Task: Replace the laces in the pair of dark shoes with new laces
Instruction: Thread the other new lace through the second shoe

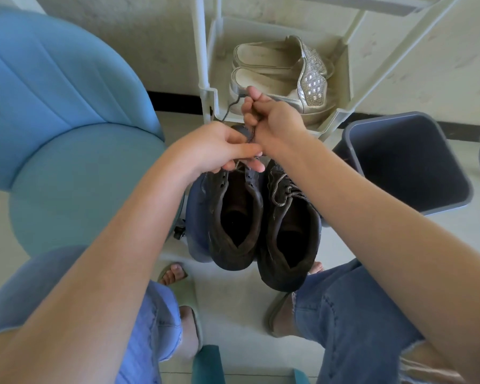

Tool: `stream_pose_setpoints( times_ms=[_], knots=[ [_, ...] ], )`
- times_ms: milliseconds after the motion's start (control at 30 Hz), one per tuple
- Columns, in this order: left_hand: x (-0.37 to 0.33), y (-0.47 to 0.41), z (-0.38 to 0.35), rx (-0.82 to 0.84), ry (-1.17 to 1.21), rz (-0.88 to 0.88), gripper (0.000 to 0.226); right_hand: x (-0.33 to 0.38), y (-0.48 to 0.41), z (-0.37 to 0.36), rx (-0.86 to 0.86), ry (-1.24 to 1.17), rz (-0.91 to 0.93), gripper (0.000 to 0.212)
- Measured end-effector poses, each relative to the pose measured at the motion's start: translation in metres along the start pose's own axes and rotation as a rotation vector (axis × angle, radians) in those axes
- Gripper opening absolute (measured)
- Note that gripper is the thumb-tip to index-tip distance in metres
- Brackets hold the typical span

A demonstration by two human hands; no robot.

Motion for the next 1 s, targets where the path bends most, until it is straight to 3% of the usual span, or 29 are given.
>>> stream_pose_setpoints(
  times_ms=[67, 100, 167, 233, 300, 433, 533, 633, 700, 800, 1000],
  knots=[
    [0.003, -0.004, 0.013, -0.098, 0.016, -0.022, 0.015, 0.004, 0.001, 0.003, 0.045, 0.249, 0.02, 0.023],
    [0.005, -0.005, 0.02, -0.161, 0.001, -0.025, 0.015, 0.008, 0.001, 0.006, 0.051, 0.519, 0.038, 0.018],
    [0.009, -0.006, 0.03, -0.239, -0.001, -0.025, 0.018, 0.014, 0.001, 0.014, 0.033, 1.15, 0.096, 0.037],
    [0.011, -0.009, 0.032, -0.265, 0.05, -0.042, 0.021, 0.018, 0.001, 0.02, 0.044, 1.399, 0.126, 0.057],
    [0.009, -0.011, 0.03, -0.297, 0.018, -0.078, 0.022, 0.01, 0.002, 0.022, 0.179, 1.278, -0.007, 0.061],
    [0.011, -0.014, 0.022, -0.324, -0.141, -0.112, 0.01, -0.006, 0.003, 0.016, 0.395, 1.106, -0.128, 0.028],
    [0.017, -0.016, 0.019, -0.344, -0.137, -0.111, 0.028, -0.01, 0.001, 0.014, 0.401, 1.045, -0.182, 0.011],
    [0.019, -0.015, 0.017, -0.36, -0.092, -0.12, 0.037, -0.015, 0.001, 0.015, 0.416, 1.019, -0.203, 0.01],
    [0.019, -0.012, 0.019, -0.36, -0.085, -0.102, 0.032, -0.012, -0.001, 0.016, 0.364, 0.983, -0.128, 0.01],
    [0.019, -0.012, 0.023, -0.309, -0.118, -0.01, 0.008, -0.005, -0.006, 0.021, 0.228, 0.918, -0.013, 0.011],
    [0.022, -0.012, 0.026, -0.347, -0.098, -0.017, 0.017, -0.01, -0.006, 0.018, 0.279, 0.894, -0.018, 0.015]
  ],
)
Point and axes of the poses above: each hand's wrist, its own y-axis away from the middle knuckle, its own z-axis out of the back of the hand, x = y × z, the point moved 5 cm from there along -y, towards the middle knuckle, and after that the axes turned 14 degrees about y, right-handed, at the moved point
